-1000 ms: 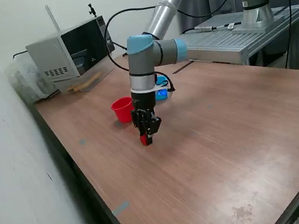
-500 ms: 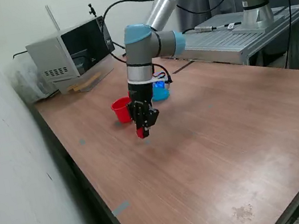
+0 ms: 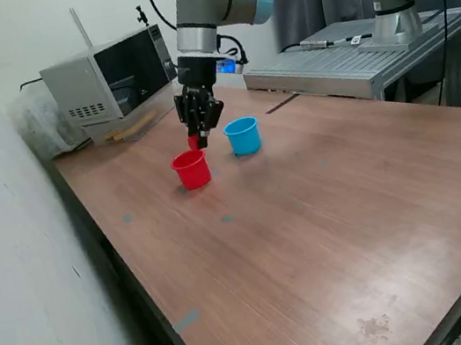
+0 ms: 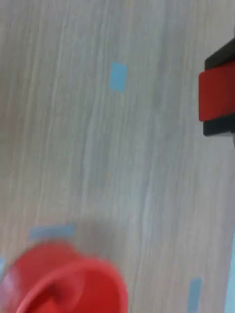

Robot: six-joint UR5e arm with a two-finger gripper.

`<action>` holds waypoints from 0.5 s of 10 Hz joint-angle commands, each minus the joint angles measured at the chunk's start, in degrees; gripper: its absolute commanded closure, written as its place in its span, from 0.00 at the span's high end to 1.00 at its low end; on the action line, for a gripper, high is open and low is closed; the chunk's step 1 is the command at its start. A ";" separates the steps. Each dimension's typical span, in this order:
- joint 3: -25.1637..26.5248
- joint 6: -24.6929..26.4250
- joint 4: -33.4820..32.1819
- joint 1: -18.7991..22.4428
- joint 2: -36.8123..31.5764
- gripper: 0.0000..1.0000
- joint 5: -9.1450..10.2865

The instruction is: Place red objects in the red bin, and blue objects in the blue bin.

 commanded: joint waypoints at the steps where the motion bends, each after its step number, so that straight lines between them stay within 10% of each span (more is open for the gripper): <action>1: 3.80 -0.91 2.22 -7.40 -4.02 0.00 -0.07; 5: 4.60 -3.55 2.22 -11.55 -4.02 0.00 0.10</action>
